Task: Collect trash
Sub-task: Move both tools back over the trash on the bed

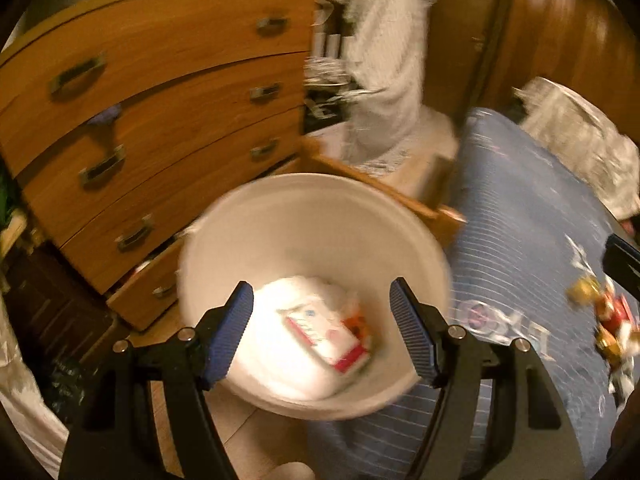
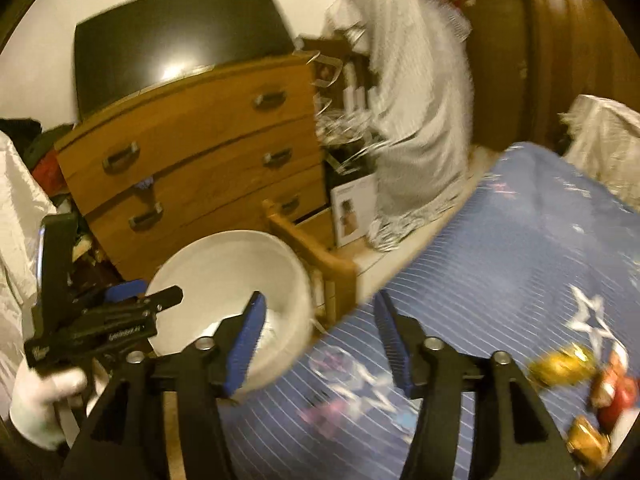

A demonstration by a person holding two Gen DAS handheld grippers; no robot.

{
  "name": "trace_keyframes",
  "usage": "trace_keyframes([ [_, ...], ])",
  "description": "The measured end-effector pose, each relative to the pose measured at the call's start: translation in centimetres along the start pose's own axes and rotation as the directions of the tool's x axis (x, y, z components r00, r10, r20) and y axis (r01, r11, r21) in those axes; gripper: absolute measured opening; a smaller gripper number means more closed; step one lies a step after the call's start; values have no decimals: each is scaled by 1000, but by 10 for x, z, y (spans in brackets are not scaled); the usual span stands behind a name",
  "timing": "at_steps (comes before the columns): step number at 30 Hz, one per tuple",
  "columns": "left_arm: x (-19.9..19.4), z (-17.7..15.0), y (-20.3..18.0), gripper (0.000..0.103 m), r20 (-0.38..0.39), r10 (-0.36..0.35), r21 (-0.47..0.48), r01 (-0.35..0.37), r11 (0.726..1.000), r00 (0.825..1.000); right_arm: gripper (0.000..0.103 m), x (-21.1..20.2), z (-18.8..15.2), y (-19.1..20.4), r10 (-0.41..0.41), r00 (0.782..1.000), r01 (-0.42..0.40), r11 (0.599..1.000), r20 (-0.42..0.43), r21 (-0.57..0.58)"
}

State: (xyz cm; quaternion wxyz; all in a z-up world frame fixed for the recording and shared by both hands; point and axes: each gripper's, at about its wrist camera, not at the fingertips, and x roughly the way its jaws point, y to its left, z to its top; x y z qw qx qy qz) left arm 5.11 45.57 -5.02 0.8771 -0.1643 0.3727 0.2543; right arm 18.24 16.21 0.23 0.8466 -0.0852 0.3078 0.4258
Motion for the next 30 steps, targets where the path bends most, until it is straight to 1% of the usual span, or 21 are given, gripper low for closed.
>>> trace_keyframes([
  [3,-3,-11,-55,68,-10,-105,108,105,989,994,69,-54,-44,-48,-51,998,49,998,48,43],
  [5,-3,-22,-94,68,-33,-176,193,179,965,984,70,-94,-83,-84,-114,992,111,993,59,48],
  [6,-1,-31,-125,68,-70,-236,253,246,936,969,71,-107,-98,-97,-134,989,132,990,57,47],
  [8,1,-45,-161,68,-109,-280,327,301,896,954,71,-138,-133,-128,-181,983,179,983,34,43],
  [10,3,-65,-206,68,-154,-318,426,353,833,935,71,-173,-169,-163,-251,968,251,968,4,11],
  [12,8,-81,-240,68,-191,-346,480,395,783,919,70,-206,-202,-202,-324,946,323,946,-27,-28],
  [13,10,-88,-250,68,-204,-356,493,409,767,912,70,-214,-214,-217,-349,936,348,937,-43,-40],
  [14,12,-93,-263,68,-216,-364,508,423,751,906,70,-223,-228,-238,-397,915,393,917,-75,-65],
  [15,15,-99,-279,68,-227,-369,528,432,731,901,70,-228,-239,-255,-432,897,425,901,-93,-87],
  [16,19,-105,-296,68,-240,-375,551,444,706,895,70,-228,-246,-265,-449,887,439,892,-109,-107],
  [18,24,-114,-319,68,-263,-387,585,465,664,884,70,-221,-262,-292,-481,860,455,874,-172,-169],
  [19,27,-118,-330,68,-273,-385,602,469,647,882,70,-216,-264,-299,-487,855,456,870,-181,-187],
  [20,31,-122,-345,68,-281,-386,628,472,619,879,70,-210,-267,-305,-489,850,454,868,-194,-200],
  [21,31,-127,-356,68,-288,-389,645,478,597,875,70,-201,-271,-317,-489,845,448,869,-219,-212],
  [22,32,-131,-366,68,-298,-392,661,485,573,870,70,-195,-273,-321,-497,839,451,863,-223,-228],
  [23,35,-133,-378,69,-307,-392,682,487,545,867,70,-188,-271,-320,-498,837,449,862,-226,-238],
  [26,39,-134,-400,71,-314,-405,719,494,489,859,70,-168,-269,-332,-483,842,430,870,-241,-243],
  [27,41,-132,-407,72,-310,-411,732,491,472,857,67,-164,-272,-339,-476,843,425,875,-251,-231],
  [28,42,-129,-413,73,-307,-416,741,490,460,856,53,-156,-265,-334,-475,843,428,877,-252,-219],
  [29,42,-127,-417,74,-304,-423,750,488,447,854,47,-159,-265,-338,-475,844,436,878,-250,-195],
  [30,42,-125,-424,75,-298,-436,765,485,423,849,42,-163,-264,-341,-453,856,430,891,-250,-143],
])
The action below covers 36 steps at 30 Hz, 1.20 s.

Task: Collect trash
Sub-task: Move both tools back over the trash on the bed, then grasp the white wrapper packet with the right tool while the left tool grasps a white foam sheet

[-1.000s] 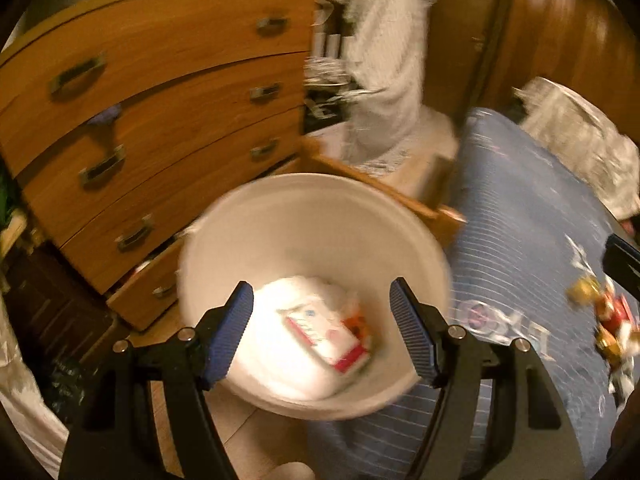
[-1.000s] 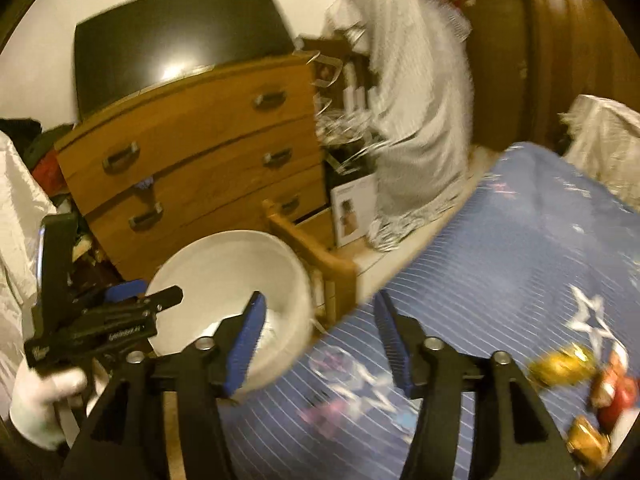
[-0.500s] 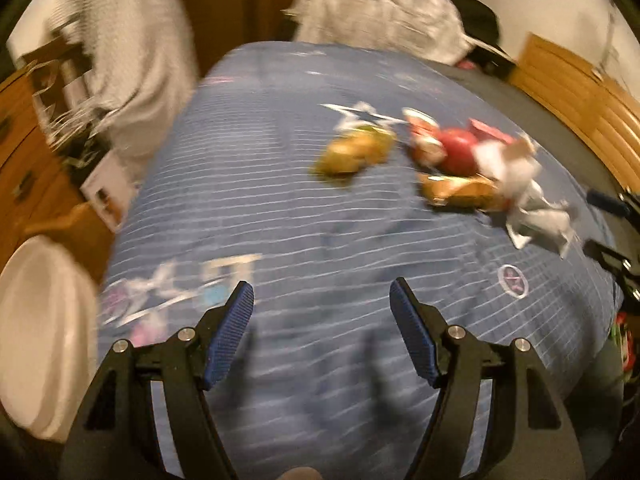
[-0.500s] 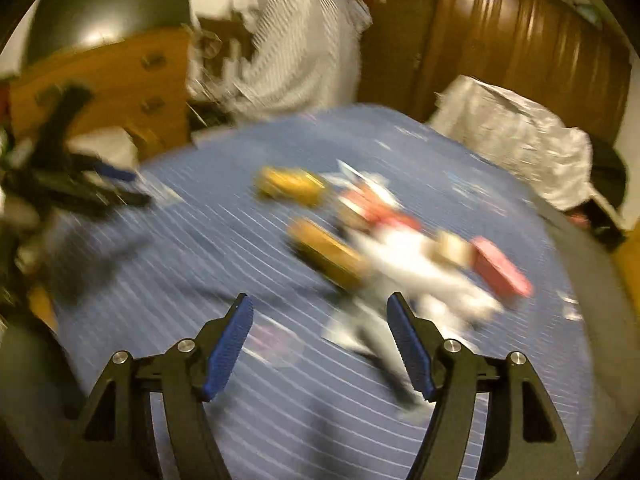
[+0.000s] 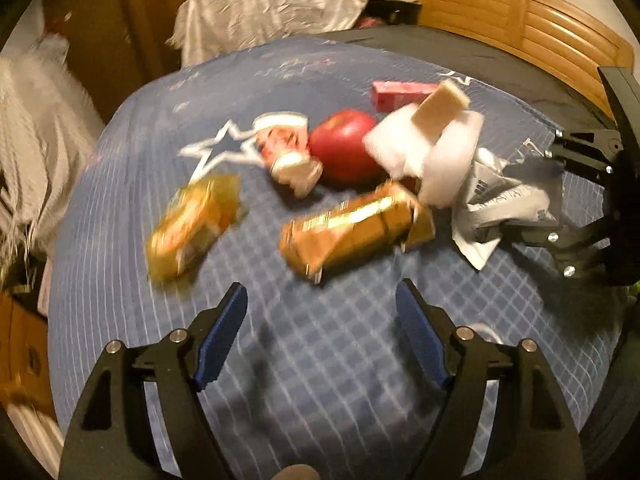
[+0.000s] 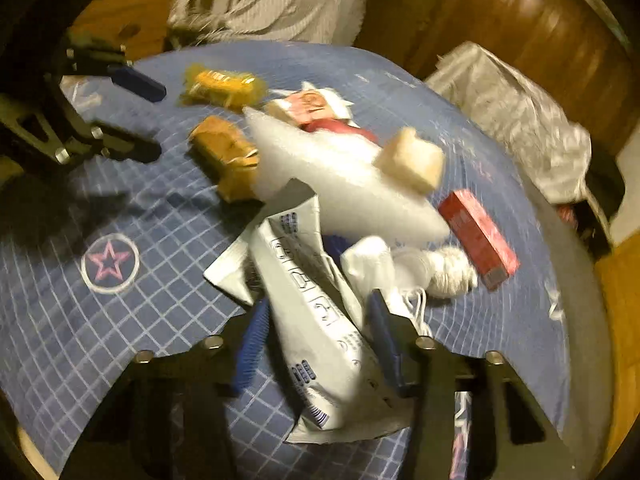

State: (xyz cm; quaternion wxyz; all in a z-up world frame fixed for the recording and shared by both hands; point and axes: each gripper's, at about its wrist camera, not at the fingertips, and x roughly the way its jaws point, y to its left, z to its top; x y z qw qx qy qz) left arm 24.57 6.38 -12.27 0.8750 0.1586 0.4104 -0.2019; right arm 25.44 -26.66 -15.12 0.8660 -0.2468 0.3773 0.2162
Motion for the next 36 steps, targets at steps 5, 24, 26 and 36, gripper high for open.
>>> trace_keyframes([
  [5,8,16,-8,79,19,-47,130,44,991,999,40,-30,-18,-36,206,977,-211,919,50,334],
  [24,44,21,-13,36,-64,-103,165,112,980,993,55,-30,-49,-16,248,968,-215,905,-45,367],
  [26,37,20,-16,34,-58,-118,170,126,977,991,61,-30,-43,-13,250,966,-217,917,-61,334],
  [36,23,27,-33,85,5,-151,224,146,964,988,66,-31,-37,-18,284,953,-247,929,-104,275],
])
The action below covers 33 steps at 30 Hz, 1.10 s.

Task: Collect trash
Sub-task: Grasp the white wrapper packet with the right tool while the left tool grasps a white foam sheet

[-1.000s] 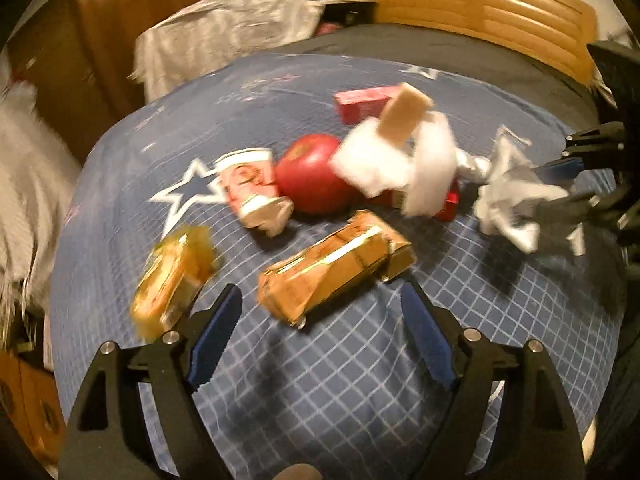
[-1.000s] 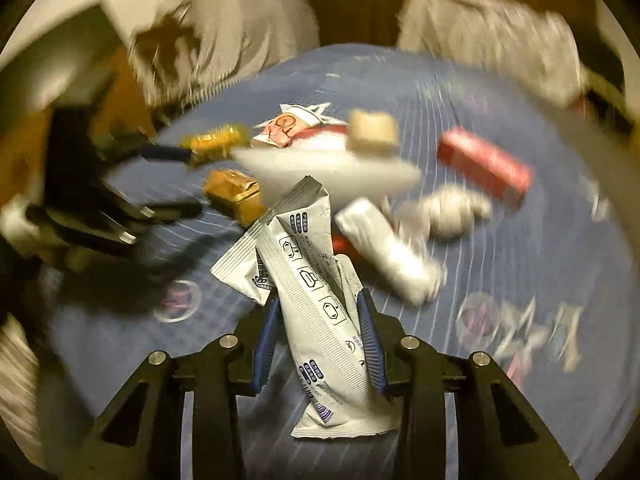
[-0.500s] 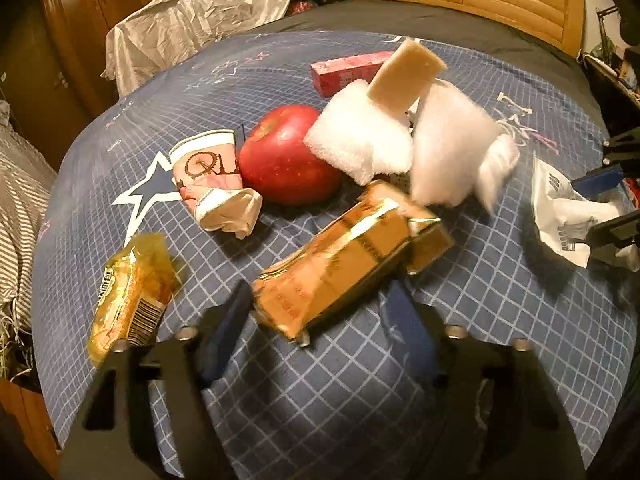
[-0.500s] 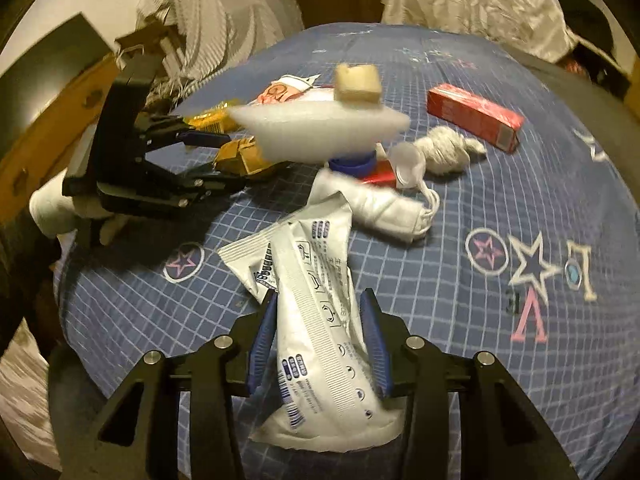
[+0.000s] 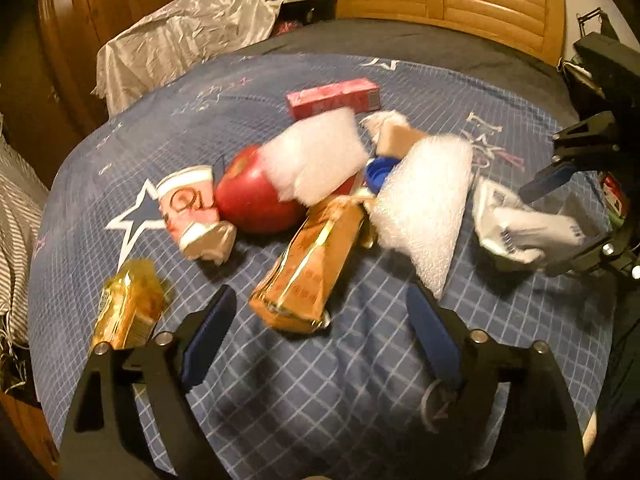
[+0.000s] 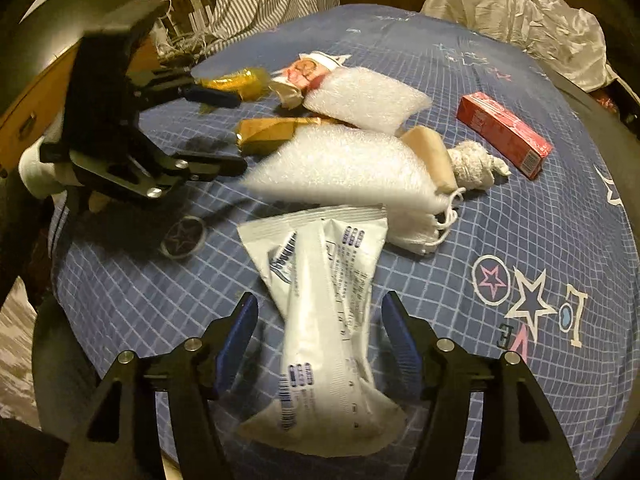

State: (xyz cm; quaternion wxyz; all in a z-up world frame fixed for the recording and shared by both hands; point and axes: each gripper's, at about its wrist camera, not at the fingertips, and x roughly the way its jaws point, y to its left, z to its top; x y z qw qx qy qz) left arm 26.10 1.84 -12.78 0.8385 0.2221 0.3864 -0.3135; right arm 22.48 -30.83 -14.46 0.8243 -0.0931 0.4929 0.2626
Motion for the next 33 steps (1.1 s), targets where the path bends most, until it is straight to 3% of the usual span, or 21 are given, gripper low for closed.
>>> trace_keyframes([
  [6,26,11,-1,85,-47,-7,5,7,1000,999,63,12,-3,-5,11,1000,-11,1000,-17,25],
  [8,36,12,-3,83,-82,-10,18,11,1000,997,52,17,-7,-6,10,1000,-10,999,-15,39],
  [12,42,11,-2,62,-104,-6,-15,5,1000,995,43,17,-12,-4,-11,1000,9,998,28,70],
  [14,39,11,0,42,-98,8,-51,-13,999,995,41,16,-14,-4,-16,999,12,996,52,90],
  [20,15,2,-8,34,-66,33,-103,-40,994,997,34,2,-30,2,-20,990,-5,985,143,173],
  [30,-3,-26,-12,37,-92,66,-239,-86,967,994,34,-4,-42,14,-21,987,-8,983,157,181],
  [31,-5,-27,-9,44,-98,86,-251,-108,962,991,34,-5,-42,12,-21,987,-8,983,157,183],
  [32,-6,-30,-4,64,-118,120,-270,-148,952,986,34,-6,-42,10,-21,987,-9,983,158,185],
  [33,-7,-33,1,72,-131,158,-281,-189,941,979,34,-8,-43,9,-22,987,-8,982,158,187],
])
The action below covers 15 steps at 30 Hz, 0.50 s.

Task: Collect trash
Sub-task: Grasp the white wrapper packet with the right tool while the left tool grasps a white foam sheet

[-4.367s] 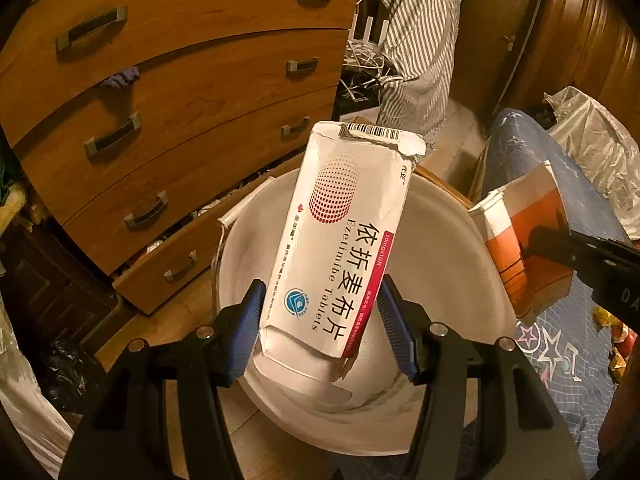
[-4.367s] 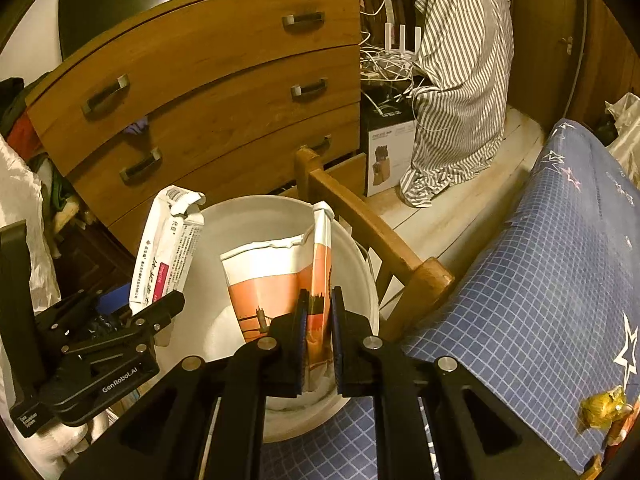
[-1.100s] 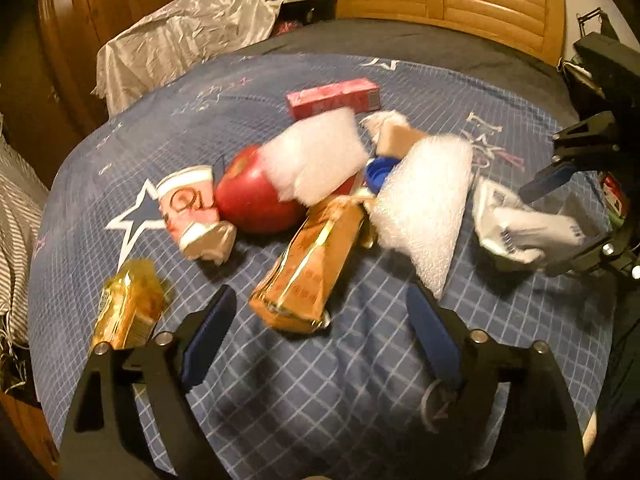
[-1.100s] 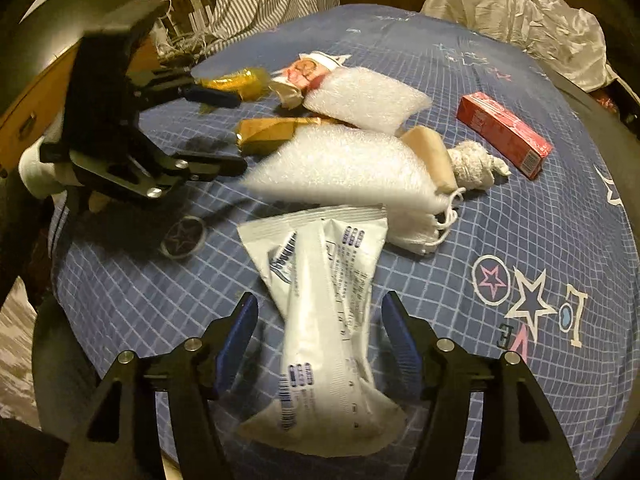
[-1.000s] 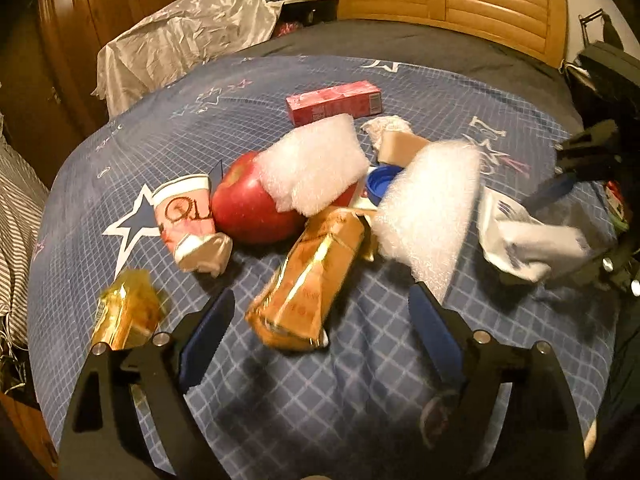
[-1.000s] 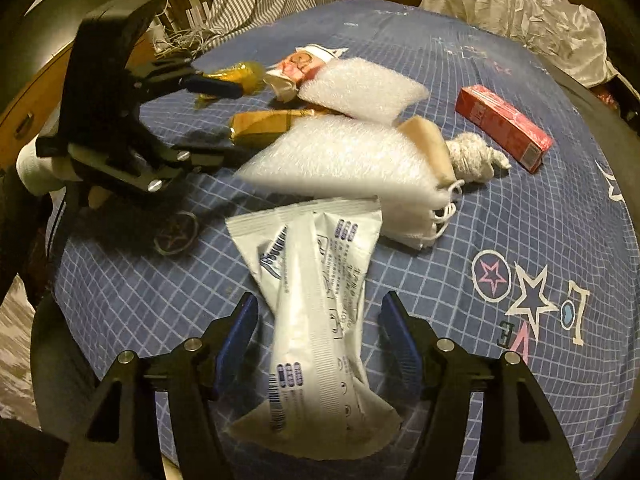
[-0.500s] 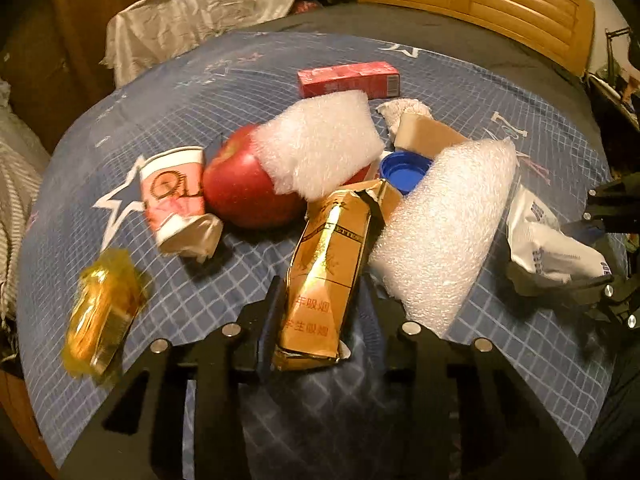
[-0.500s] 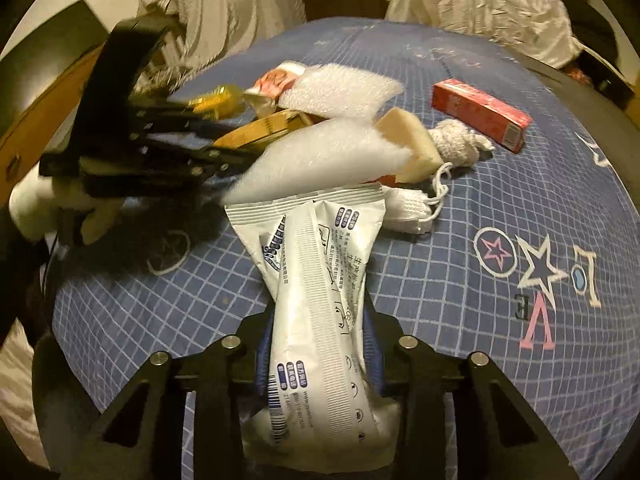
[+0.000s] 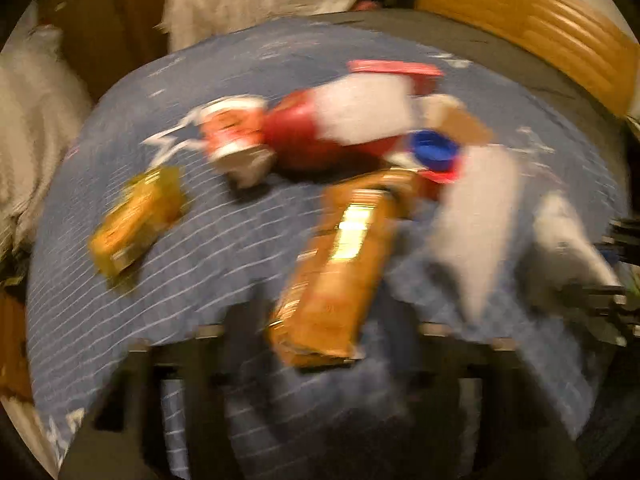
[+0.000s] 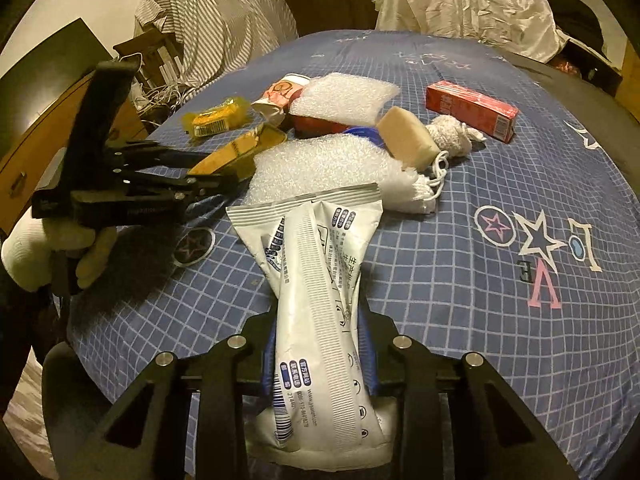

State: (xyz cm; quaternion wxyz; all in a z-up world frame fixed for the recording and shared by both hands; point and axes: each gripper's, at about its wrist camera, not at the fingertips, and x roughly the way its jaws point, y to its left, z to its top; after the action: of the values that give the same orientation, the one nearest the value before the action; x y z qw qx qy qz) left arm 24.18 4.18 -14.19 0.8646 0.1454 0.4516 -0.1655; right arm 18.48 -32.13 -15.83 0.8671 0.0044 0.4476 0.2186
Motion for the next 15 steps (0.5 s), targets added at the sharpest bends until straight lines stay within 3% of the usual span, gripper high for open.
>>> trace_keyframes([
  [1,-2,-1,4,77,8,21,-10,-21,1000,1000,34,-1,0,-1,-3,1000,3,1000,2,3],
  [4,-16,1,5,77,59,26,-12,-26,1000,998,34,-6,-1,-11,-12,1000,12,1000,12,23],
  [8,-45,12,-19,83,161,-77,88,64,994,984,34,-12,-4,-29,-21,1000,20,998,20,59],
  [9,-49,15,-31,85,171,-135,136,112,984,976,34,-14,-5,-35,-19,1000,17,997,18,76],
  [12,-40,27,-70,86,126,-207,283,165,945,970,34,-15,-10,-47,-27,1000,26,995,12,100],
  [15,-13,34,-94,86,36,-180,359,155,921,983,34,-14,-13,-54,-12,1000,12,993,-1,114],
])
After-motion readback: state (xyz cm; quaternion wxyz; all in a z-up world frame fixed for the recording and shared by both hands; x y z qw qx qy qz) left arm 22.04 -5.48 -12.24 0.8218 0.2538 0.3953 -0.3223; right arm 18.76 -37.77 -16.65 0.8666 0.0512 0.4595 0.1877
